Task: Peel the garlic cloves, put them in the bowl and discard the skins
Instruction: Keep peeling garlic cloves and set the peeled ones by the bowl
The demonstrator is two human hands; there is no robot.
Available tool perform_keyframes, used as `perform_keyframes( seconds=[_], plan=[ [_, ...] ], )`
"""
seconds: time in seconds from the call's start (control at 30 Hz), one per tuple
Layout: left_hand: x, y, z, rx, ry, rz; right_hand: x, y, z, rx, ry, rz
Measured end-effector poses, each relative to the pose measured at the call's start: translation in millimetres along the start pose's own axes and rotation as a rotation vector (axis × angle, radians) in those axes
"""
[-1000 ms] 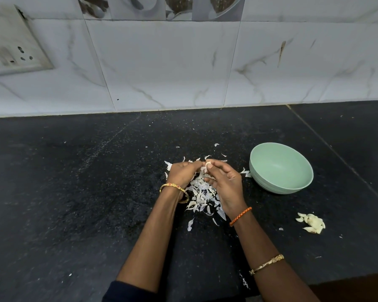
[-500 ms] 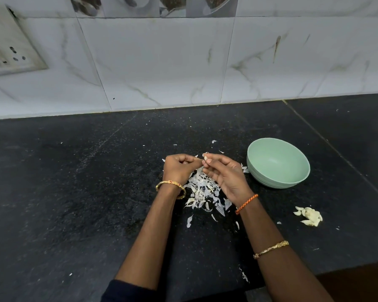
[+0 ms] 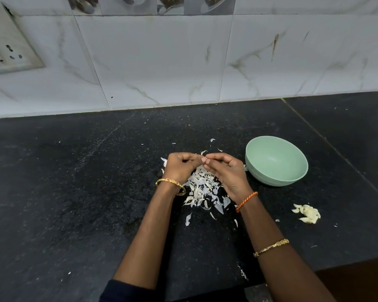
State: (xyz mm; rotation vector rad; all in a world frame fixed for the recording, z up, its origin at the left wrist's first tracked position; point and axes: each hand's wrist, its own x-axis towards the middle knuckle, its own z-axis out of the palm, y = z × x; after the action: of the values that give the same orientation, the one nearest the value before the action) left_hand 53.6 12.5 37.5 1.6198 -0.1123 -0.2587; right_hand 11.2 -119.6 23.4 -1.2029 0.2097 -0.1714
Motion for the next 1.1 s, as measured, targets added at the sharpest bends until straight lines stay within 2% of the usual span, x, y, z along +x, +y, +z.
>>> perform_keyframes(
  seconds=[0.27, 0.53, 0.8, 0.93, 1.1],
  plan=[
    [-3, 3, 1, 0.059, 0.022, 0.048, -1, -2, -1, 0.082, 0.018, 0.072],
    [-5, 1, 8, 0.318, 0.133, 0.125, -1, -1, 0, 0.024, 0.044, 0.068],
    [-4, -1, 10, 0.419, 0.203, 0.169, -1, 0, -2, -0.034, 0.019, 0.033],
    [-5, 1, 7, 0.278, 0.103, 0.110, -1, 3, -4, -0.113, 0.066, -0.029],
    [-5, 1, 7, 0.084, 0.069, -0.016, -3, 5, 1, -0.197, 0.087, -0.127]
  ],
)
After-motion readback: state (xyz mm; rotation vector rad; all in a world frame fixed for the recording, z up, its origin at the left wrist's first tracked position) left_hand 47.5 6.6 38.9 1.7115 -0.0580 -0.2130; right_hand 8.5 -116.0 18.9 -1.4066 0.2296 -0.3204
